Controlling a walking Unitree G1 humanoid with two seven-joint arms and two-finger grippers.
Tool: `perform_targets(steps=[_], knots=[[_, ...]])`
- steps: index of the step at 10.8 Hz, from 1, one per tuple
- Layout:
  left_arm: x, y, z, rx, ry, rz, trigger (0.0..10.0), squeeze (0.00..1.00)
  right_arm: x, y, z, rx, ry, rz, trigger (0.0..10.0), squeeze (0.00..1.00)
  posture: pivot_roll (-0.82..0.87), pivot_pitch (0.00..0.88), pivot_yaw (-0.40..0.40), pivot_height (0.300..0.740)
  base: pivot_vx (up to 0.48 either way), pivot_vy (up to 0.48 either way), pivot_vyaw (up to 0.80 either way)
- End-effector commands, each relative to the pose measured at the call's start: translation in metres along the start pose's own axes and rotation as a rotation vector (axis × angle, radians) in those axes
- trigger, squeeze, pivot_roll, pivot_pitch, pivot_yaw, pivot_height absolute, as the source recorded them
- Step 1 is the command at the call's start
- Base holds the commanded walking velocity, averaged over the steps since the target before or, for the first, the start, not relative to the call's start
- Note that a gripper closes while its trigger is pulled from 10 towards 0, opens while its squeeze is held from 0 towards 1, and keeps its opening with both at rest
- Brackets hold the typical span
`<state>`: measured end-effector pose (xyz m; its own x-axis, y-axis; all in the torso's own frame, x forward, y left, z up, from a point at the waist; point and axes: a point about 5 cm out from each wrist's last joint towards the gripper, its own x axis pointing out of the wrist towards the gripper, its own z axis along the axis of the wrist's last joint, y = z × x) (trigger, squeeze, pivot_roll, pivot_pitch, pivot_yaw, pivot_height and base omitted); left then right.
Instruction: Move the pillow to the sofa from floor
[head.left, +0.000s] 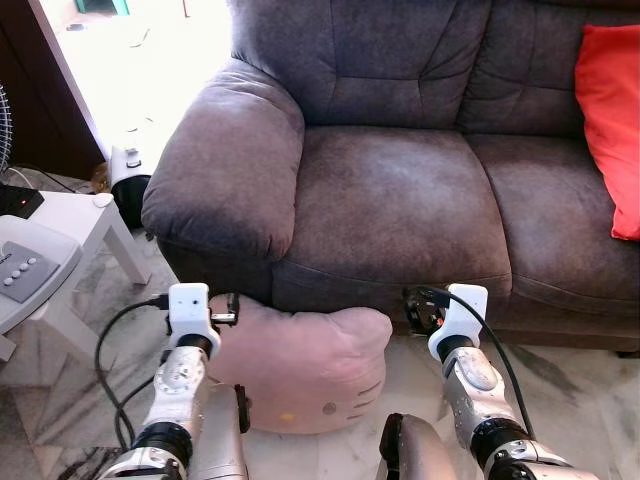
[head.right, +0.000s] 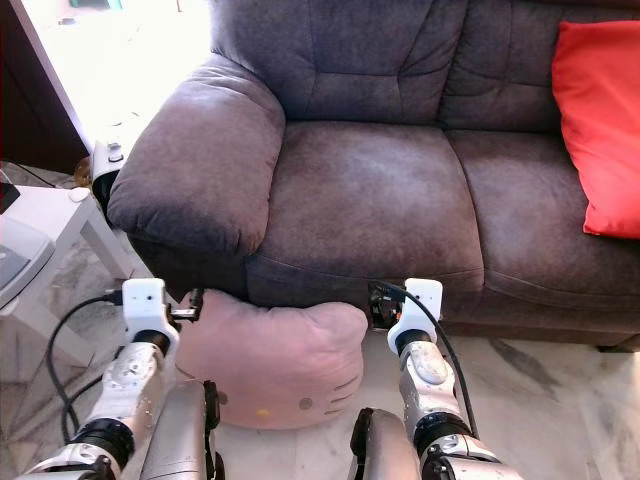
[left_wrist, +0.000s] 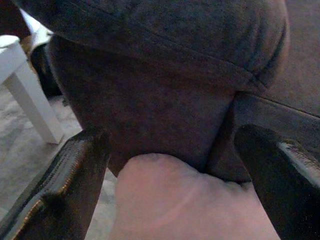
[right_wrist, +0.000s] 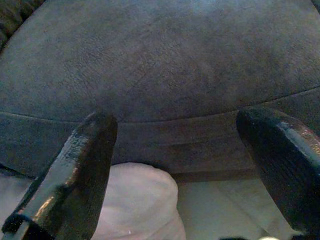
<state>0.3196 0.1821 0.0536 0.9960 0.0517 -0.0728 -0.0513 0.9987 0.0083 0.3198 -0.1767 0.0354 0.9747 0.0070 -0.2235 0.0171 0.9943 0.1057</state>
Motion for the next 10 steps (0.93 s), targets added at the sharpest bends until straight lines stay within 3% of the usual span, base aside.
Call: perform_targets(steps=[1,10], knots=[[-0.0026,-0.0006,-0.0042,-0.006,0.017,0.005,10.0,0.00,-0.0034,-0.0025,-0.0089,0.003,0.044,-0.013,10.0,0.00,0.10,0.127,-0.084,0.562,0.000,0.000,0.00],[-0.0007,0.0036,-0.0044,-0.009,0.036,0.007,10.0,0.00,-0.0060,-0.0013,-0.0152,-0.003,0.070,0.001,10.0,0.00,0.09,0.136,-0.085,0.562,0.000,0.000,0.00]])
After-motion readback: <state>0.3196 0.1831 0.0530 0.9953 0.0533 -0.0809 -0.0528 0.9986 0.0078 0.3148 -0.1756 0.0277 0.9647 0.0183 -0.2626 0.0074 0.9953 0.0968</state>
